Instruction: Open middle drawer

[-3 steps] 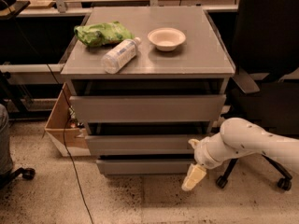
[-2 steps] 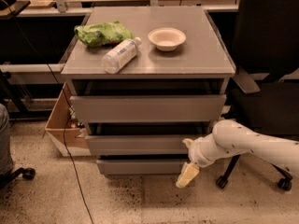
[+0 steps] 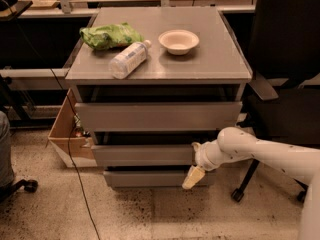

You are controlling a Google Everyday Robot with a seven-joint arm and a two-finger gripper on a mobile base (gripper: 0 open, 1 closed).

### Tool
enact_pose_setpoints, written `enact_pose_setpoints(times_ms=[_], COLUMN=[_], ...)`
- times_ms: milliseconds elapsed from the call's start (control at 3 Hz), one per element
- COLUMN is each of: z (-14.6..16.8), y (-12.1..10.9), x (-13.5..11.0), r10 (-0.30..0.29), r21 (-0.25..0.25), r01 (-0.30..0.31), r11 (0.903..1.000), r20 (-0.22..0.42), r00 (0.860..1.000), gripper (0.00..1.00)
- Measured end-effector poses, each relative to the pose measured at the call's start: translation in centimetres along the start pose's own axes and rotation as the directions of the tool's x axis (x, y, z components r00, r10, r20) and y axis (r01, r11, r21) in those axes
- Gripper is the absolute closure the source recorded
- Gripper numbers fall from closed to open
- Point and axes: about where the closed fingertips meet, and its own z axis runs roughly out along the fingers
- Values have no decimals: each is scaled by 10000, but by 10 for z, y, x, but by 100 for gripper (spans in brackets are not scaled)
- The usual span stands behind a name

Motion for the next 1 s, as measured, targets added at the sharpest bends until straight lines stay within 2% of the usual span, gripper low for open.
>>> enact_pose_setpoints(times_ms=[333,667,1000], z=[20,29,46], y=[-34,-50,-54], x=[1,2,3], r10=[-39,-56,-50], r21=[392,556,390], r01=[36,52,48], r11=[9992,9984,9992], r20=[67,71,49], r00=[10000,10000,10000], gripper=[0,0,0])
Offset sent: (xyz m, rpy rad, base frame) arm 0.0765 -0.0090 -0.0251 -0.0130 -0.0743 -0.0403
